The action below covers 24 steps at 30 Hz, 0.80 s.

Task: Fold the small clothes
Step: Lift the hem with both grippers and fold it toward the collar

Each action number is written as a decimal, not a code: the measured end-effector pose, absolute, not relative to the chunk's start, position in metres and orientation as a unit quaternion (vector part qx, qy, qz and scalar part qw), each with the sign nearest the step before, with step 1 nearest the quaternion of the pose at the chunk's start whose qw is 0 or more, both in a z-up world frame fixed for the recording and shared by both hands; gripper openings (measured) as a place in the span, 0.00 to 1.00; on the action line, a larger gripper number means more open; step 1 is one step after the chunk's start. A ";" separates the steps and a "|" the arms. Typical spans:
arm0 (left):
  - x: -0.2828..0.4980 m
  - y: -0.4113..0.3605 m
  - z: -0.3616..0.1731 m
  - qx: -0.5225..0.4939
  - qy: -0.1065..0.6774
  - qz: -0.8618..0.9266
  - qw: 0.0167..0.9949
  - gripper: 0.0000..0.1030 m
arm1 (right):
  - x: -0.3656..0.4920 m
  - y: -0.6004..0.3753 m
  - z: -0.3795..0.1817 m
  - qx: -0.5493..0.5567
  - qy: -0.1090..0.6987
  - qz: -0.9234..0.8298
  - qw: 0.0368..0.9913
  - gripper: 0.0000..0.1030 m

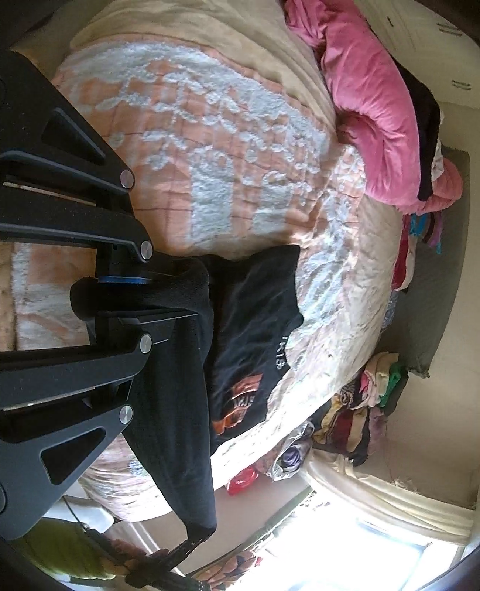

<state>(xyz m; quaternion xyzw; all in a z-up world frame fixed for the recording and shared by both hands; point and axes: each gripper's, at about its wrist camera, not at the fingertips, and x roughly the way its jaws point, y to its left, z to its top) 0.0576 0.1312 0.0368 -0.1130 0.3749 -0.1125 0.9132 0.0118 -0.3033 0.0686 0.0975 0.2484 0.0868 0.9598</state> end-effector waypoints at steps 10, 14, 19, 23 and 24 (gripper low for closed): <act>0.081 0.128 0.047 -0.114 0.360 -0.098 0.921 0.03 | 0.034 -0.294 0.084 0.067 0.224 0.061 0.970 0.08; 0.091 0.128 0.048 -0.116 0.354 -0.090 0.924 0.03 | 0.043 -0.291 0.085 0.062 0.218 0.049 0.973 0.08; 0.101 0.117 0.052 -0.089 0.342 -0.069 0.933 0.03 | 0.053 -0.282 0.086 0.036 0.213 0.029 0.976 0.08; 0.113 0.117 0.052 -0.099 0.339 -0.066 0.933 0.03 | 0.065 -0.282 0.085 0.031 0.216 0.018 0.976 0.08; 0.118 0.117 0.052 -0.104 0.338 -0.065 0.933 0.03 | 0.066 -0.283 0.084 0.033 0.217 0.018 0.975 0.08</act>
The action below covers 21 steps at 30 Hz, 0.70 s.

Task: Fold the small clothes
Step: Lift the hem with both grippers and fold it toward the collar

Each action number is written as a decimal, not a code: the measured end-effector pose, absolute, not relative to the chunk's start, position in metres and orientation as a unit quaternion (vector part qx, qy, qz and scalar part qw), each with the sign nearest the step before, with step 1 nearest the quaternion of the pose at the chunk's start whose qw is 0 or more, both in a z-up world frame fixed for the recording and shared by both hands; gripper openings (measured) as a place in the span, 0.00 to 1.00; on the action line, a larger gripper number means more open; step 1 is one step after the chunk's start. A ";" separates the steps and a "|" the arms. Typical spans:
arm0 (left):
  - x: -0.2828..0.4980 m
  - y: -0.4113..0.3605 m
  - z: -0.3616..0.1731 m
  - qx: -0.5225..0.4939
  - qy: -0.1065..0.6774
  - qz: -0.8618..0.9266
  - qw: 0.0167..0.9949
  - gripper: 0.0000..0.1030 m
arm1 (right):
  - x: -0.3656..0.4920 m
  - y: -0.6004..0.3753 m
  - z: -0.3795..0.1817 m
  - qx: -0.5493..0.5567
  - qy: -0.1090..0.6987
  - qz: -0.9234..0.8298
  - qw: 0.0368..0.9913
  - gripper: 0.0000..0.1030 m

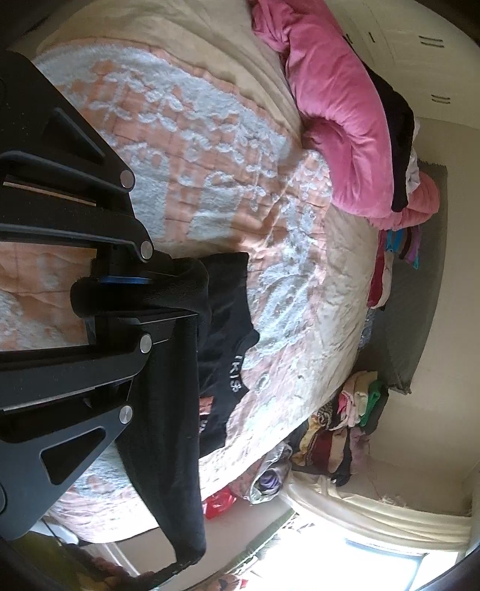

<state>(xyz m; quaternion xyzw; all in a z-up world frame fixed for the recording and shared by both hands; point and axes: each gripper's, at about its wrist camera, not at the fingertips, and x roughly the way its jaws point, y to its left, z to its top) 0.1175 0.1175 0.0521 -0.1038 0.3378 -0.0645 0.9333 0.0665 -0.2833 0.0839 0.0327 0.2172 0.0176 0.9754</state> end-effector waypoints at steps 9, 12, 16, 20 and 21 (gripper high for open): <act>0.142 0.112 0.052 -0.112 0.326 -0.045 0.938 0.03 | 0.092 -0.282 0.083 0.030 0.219 0.007 0.975 0.08; 0.150 0.111 0.051 -0.111 0.322 -0.037 0.939 0.03 | 0.105 -0.282 0.083 0.028 0.221 0.008 0.975 0.08; 0.160 0.110 0.049 -0.109 0.320 -0.029 0.941 0.03 | 0.122 -0.285 0.082 0.029 0.225 0.007 0.974 0.08; 0.169 0.106 0.046 -0.100 0.317 -0.022 0.943 0.03 | 0.139 -0.286 0.078 0.022 0.228 0.003 0.973 0.08; 0.172 0.106 0.045 -0.101 0.317 -0.021 0.943 0.03 | 0.143 -0.286 0.076 0.021 0.231 -0.001 0.973 0.08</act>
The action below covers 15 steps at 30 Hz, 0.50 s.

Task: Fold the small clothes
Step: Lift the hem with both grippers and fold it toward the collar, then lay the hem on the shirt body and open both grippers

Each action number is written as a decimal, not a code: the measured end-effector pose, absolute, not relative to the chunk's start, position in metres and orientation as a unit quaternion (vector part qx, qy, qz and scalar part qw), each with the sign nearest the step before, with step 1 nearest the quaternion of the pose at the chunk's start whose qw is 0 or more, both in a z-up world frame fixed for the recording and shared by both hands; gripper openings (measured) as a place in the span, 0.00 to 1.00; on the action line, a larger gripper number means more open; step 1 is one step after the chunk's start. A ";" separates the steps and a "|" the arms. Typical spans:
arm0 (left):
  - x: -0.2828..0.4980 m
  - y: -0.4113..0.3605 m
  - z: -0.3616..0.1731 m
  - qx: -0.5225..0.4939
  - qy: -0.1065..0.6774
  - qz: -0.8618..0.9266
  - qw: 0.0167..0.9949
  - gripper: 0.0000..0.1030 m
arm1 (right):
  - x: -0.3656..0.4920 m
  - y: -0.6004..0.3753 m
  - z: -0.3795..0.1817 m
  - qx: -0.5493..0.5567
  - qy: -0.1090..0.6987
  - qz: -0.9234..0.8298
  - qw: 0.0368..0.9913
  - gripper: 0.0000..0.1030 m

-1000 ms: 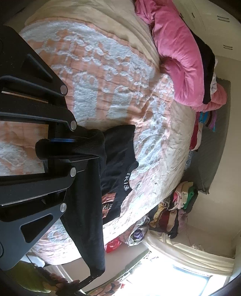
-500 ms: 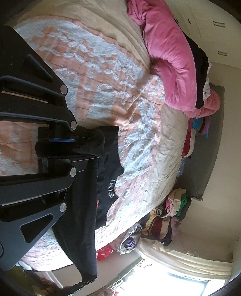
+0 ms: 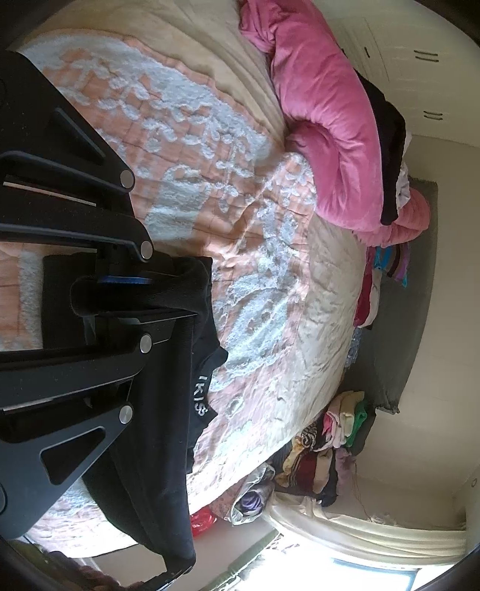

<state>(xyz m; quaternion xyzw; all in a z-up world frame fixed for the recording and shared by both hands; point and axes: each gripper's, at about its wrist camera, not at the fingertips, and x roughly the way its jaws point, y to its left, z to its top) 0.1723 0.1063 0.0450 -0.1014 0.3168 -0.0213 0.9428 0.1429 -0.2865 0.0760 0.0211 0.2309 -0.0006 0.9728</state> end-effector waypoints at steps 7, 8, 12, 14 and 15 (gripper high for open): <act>0.190 0.108 0.033 -0.107 0.323 -0.014 0.940 0.03 | 0.165 -0.286 0.062 0.016 0.240 -0.005 0.971 0.08; 0.192 0.108 0.032 -0.107 0.322 -0.012 0.941 0.03 | 0.169 -0.285 0.060 0.015 0.243 -0.005 0.970 0.08; 0.203 0.105 0.020 -0.095 0.328 -0.003 0.940 0.03 | 0.185 -0.284 0.049 0.007 0.258 -0.007 0.966 0.08; 0.209 0.105 0.014 -0.093 0.333 0.000 0.938 0.04 | 0.193 -0.281 0.043 0.003 0.267 -0.008 0.964 0.08; 0.212 0.106 0.012 -0.092 0.335 0.000 0.938 0.04 | 0.197 -0.280 0.040 0.003 0.271 -0.008 0.963 0.08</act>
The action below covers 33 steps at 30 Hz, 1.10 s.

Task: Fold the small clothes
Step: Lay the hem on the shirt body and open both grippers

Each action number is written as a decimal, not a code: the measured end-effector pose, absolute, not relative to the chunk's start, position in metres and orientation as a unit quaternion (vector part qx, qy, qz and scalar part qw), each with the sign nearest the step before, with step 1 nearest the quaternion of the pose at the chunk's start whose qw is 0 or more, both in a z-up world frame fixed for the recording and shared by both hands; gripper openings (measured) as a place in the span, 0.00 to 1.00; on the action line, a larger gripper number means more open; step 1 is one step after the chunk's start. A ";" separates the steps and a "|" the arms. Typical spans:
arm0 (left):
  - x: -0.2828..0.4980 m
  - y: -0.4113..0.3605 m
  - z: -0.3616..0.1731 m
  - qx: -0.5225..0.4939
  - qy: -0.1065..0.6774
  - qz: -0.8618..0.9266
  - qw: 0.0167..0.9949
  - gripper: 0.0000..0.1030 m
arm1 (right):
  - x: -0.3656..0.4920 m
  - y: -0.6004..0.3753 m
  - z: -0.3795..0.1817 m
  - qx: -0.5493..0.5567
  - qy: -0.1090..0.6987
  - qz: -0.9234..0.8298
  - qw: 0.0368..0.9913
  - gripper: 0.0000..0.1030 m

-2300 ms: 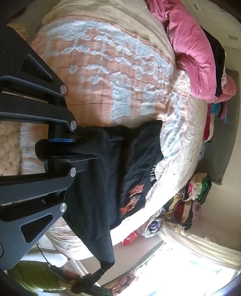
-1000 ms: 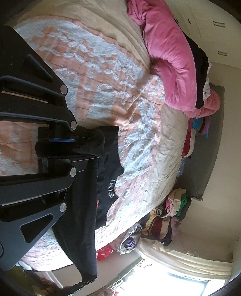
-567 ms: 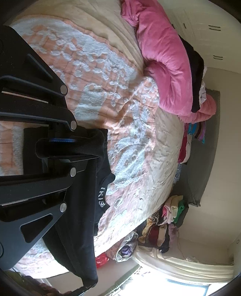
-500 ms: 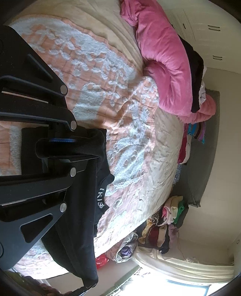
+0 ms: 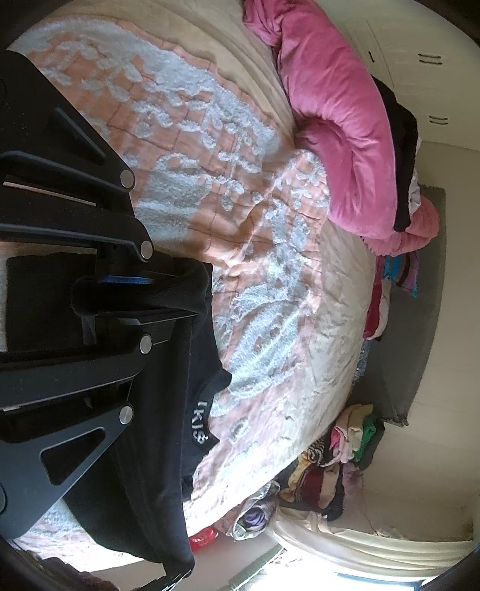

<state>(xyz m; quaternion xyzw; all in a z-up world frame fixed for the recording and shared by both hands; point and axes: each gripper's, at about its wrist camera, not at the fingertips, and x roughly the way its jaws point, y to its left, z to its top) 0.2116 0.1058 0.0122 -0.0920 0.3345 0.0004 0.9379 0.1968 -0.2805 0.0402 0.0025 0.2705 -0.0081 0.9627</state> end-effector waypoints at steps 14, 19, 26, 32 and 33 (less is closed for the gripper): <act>0.237 0.107 -0.017 -0.078 0.358 -0.004 0.930 0.08 | 0.237 -0.277 -0.006 -0.008 0.331 -0.030 0.943 0.32; 0.221 0.109 -0.006 -0.074 0.333 0.004 0.940 0.41 | 0.218 -0.286 -0.004 0.017 0.317 -0.035 0.948 0.45; 0.194 0.103 0.009 -0.067 0.307 -0.018 0.949 0.35 | 0.186 -0.272 0.008 0.000 0.296 0.007 0.955 0.35; 0.188 0.051 -0.010 -0.032 0.362 -0.102 0.926 0.09 | 0.185 -0.242 -0.005 -0.026 0.338 0.057 0.939 0.16; 0.190 0.043 -0.016 -0.019 0.374 -0.109 0.921 0.09 | 0.186 -0.237 -0.008 -0.028 0.346 0.062 0.936 0.16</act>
